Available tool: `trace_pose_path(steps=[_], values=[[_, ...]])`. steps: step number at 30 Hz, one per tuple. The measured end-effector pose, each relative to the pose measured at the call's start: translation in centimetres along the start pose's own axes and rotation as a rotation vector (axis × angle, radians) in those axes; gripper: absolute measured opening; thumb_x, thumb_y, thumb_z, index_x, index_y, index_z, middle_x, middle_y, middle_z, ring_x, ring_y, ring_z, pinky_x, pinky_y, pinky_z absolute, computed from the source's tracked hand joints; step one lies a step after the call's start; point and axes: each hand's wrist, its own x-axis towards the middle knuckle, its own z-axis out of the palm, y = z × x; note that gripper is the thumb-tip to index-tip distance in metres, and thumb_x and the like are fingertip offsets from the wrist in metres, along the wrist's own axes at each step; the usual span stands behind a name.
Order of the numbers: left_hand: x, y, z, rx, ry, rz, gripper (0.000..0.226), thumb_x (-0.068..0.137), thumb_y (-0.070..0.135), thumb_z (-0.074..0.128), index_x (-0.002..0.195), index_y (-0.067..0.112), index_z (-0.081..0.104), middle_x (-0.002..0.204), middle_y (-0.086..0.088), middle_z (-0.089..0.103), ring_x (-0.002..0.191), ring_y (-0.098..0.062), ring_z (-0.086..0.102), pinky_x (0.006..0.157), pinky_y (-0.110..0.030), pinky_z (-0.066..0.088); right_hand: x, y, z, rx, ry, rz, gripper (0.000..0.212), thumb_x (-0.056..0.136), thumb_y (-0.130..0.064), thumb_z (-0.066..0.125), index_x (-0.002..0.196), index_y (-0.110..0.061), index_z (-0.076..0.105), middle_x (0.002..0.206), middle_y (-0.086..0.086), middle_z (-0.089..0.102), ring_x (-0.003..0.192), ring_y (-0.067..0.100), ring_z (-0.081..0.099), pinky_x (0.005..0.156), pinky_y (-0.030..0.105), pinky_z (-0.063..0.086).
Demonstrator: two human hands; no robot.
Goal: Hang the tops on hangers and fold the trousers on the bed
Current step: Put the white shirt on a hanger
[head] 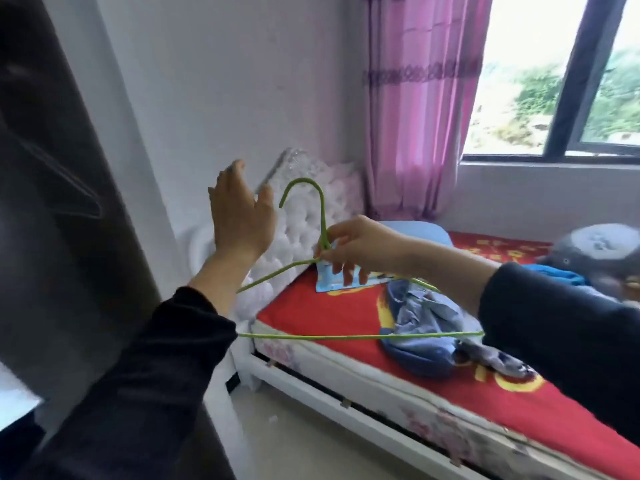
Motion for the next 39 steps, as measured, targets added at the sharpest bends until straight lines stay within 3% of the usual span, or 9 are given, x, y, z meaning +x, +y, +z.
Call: trace_pose_path(steps=[4, 9, 13, 24, 27, 32, 35, 39], values=[[-4.0, 4.3, 10.4, -0.08, -0.146, -0.011, 0.048, 0.092, 0.014, 0.049, 0.138, 0.002, 0.04, 0.14, -0.018, 0.044, 0.131, -0.032, 0.037, 0.112, -0.043, 0.025, -4.5, 7.8, -5.8, -0.02, 0.094, 0.152, 0.015, 0.093, -0.01, 0.058, 0.097, 0.004, 0.061, 0.068, 0.01, 0.061, 0.051, 0.021, 0.059, 0.047, 0.029, 0.049], [-8.5, 7.6, 23.3, -0.112, -0.441, -0.034, 0.049, 0.091, 0.016, 0.049, 0.138, 0.002, 0.041, 0.139, -0.02, 0.045, 0.129, -0.034, 0.039, 0.11, -0.04, 0.027, -7.8, 17.9, -11.9, -0.098, 0.28, 0.305, 0.005, 0.089, -0.012, 0.061, 0.085, -0.009, 0.063, 0.065, 0.006, 0.062, 0.045, 0.015, 0.058, 0.04, 0.024, 0.046], [-11.3, 8.8, 33.6, -0.069, -0.674, -0.045, 0.049, 0.091, 0.02, 0.047, 0.137, 0.005, 0.042, 0.136, -0.022, 0.045, 0.125, -0.036, 0.041, 0.105, -0.039, 0.03, -8.3, 26.6, -16.3, -0.074, 0.378, 0.435, 0.009, 0.089, -0.012, 0.059, 0.096, -0.012, 0.064, 0.064, 0.006, 0.06, 0.044, 0.014, 0.055, 0.04, 0.024, 0.046], [-13.9, 13.3, 60.1, 0.05, -1.148, 0.086, 0.045, 0.094, 0.021, 0.041, 0.136, 0.003, 0.038, 0.137, -0.023, 0.044, 0.127, -0.036, 0.038, 0.106, -0.041, 0.029, -8.8, 47.2, -27.0, 0.031, 0.511, 0.789, 0.005, 0.09, -0.01, 0.055, 0.092, -0.007, 0.059, 0.066, 0.005, 0.061, 0.051, 0.017, 0.059, 0.047, 0.028, 0.049], [-15.4, 15.2, 65.8, 0.047, -1.224, 0.121, 0.042, 0.094, 0.019, 0.042, 0.133, 0.003, 0.041, 0.135, -0.024, 0.045, 0.125, -0.037, 0.039, 0.105, -0.042, 0.031, -9.5, 51.8, -29.7, 0.089, 0.571, 0.861, 0.01, 0.092, -0.008, 0.052, 0.087, -0.014, 0.057, 0.067, 0.008, 0.06, 0.052, 0.02, 0.057, 0.045, 0.026, 0.046], [-18.1, 18.4, 75.2, 0.052, -1.326, 0.139, 0.041, 0.096, 0.018, 0.04, 0.135, 0.004, 0.039, 0.138, -0.022, 0.043, 0.127, -0.036, 0.038, 0.104, -0.04, 0.03, -9.9, 60.2, -34.8, 0.128, 0.593, 0.947, 0.013, 0.091, -0.008, 0.052, 0.094, -0.008, 0.065, 0.069, 0.008, 0.059, 0.053, 0.017, 0.055, 0.045, 0.022, 0.045], [-19.5, 20.0, 80.6, 0.034, -1.366, 0.077, 0.037, 0.095, 0.016, 0.039, 0.13, 0.005, 0.042, 0.136, -0.02, 0.044, 0.126, -0.034, 0.039, 0.103, -0.038, 0.03, -9.6, 65.7, -38.2, 0.135, 0.558, 0.986, 0.015, 0.091, -0.01, 0.053, 0.097, -0.009, 0.066, 0.07, 0.006, 0.06, 0.056, 0.014, 0.054, 0.048, 0.021, 0.044], [-21.5, 21.4, 87.4, 0.049, -1.44, -0.03, 0.046, 0.093, 0.017, 0.039, 0.138, 0.007, 0.035, 0.139, -0.02, 0.042, 0.128, -0.035, 0.036, 0.107, -0.042, 0.032, -8.8, 73.2, -42.3, 0.159, 0.547, 1.024, 0.015, 0.089, -0.011, 0.053, 0.095, -0.012, 0.067, 0.07, 0.004, 0.062, 0.059, 0.013, 0.056, 0.054, 0.023, 0.046]])
